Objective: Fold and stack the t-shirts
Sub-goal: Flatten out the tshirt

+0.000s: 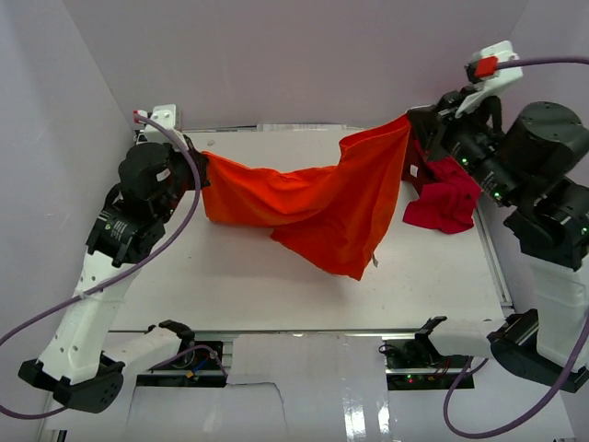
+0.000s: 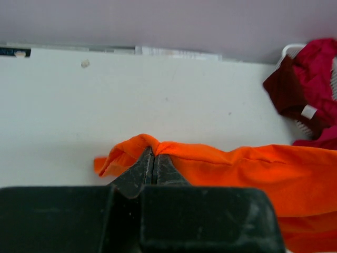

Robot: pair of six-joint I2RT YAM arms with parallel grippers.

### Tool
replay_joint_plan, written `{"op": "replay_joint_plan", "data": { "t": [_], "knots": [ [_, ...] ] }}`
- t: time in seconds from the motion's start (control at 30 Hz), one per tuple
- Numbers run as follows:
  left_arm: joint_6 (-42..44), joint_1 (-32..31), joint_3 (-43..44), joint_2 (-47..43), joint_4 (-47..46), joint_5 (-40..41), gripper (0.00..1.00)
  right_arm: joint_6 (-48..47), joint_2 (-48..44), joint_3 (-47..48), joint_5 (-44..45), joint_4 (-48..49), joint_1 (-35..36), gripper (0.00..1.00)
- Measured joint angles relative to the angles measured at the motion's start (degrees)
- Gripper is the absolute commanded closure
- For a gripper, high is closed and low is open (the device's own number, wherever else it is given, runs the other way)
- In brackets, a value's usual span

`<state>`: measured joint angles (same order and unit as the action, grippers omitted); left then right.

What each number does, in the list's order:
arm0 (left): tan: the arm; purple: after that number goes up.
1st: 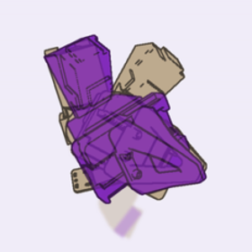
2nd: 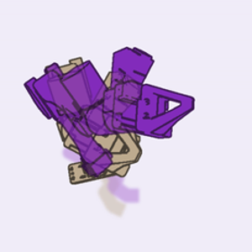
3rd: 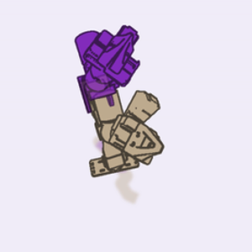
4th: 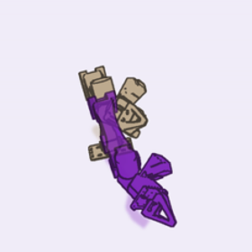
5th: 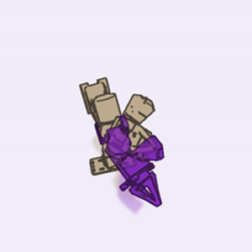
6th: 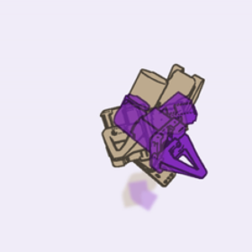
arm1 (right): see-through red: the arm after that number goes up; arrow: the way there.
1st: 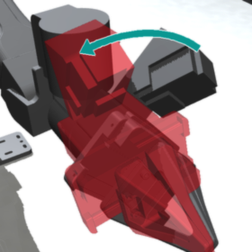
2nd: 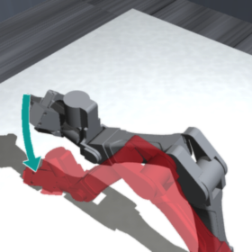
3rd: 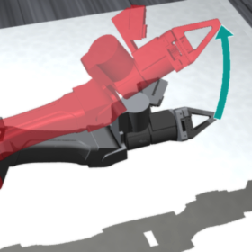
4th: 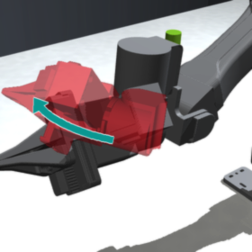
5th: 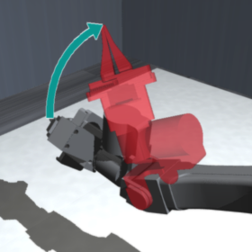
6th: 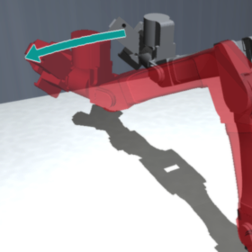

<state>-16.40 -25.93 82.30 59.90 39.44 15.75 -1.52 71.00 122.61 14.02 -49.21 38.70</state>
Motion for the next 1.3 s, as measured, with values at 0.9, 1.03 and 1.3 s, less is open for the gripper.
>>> {"op": "replay_joint_plan", "data": {
  "t": [0.9,1.03,1.3],
  "knots": [
    [4.6,0.8,12.0,-14.3,-8.2,0.3,1.00,-3.1,-12.6,6.0,-15.3,6.2,-26.0,0.92],
    [4.6,3.0,11.3,-17.1,-9.7,-2.5,1.00,-0.9,-16.1,6.3,-21.8,8.3,-32.3,0.92],
    [4.0,6.7,4.2,-27.4,-15.8,-6.6,1.00,4.8,-23.5,2.2,-32.2,17.1,-44.5,0.92]
  ]
}}
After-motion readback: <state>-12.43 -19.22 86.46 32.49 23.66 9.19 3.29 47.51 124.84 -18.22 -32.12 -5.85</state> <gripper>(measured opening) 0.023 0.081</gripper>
